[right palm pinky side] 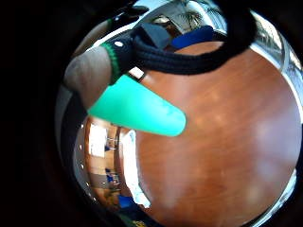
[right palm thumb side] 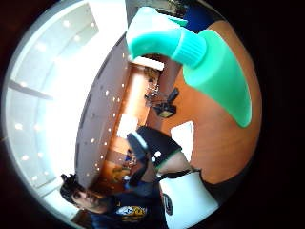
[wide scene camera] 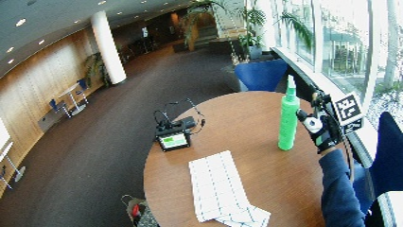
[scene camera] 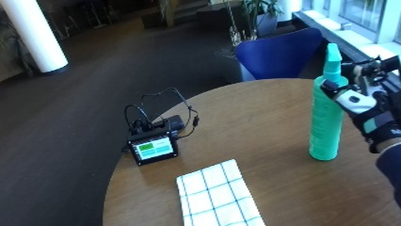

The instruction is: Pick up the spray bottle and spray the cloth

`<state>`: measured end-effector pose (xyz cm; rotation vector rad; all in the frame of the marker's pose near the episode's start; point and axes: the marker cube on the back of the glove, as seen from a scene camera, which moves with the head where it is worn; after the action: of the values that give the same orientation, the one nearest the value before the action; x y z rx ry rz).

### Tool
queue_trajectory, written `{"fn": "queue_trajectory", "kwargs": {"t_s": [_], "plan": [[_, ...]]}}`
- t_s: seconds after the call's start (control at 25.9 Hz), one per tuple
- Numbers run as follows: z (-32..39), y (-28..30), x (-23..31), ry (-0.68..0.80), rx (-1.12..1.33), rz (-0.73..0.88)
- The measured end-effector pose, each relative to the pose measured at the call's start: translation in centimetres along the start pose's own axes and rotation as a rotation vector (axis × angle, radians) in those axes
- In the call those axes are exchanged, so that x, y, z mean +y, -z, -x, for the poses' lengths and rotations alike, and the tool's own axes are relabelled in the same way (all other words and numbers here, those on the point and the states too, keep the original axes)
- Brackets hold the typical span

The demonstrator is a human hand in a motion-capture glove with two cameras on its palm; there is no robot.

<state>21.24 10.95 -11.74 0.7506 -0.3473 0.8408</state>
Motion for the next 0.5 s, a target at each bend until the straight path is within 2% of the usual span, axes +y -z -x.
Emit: {"fn": "queue_trajectory", "kwargs": {"t_s": [0.12, 0.23, 0.5], "plan": [[-0.8, -3.9, -2.1, -0.090, -0.096, 0.004], [-0.8, -7.6, -3.0, -0.118, -0.155, -0.037], [-0.1, -12.2, -3.8, -0.158, -0.132, -0.180]]}}
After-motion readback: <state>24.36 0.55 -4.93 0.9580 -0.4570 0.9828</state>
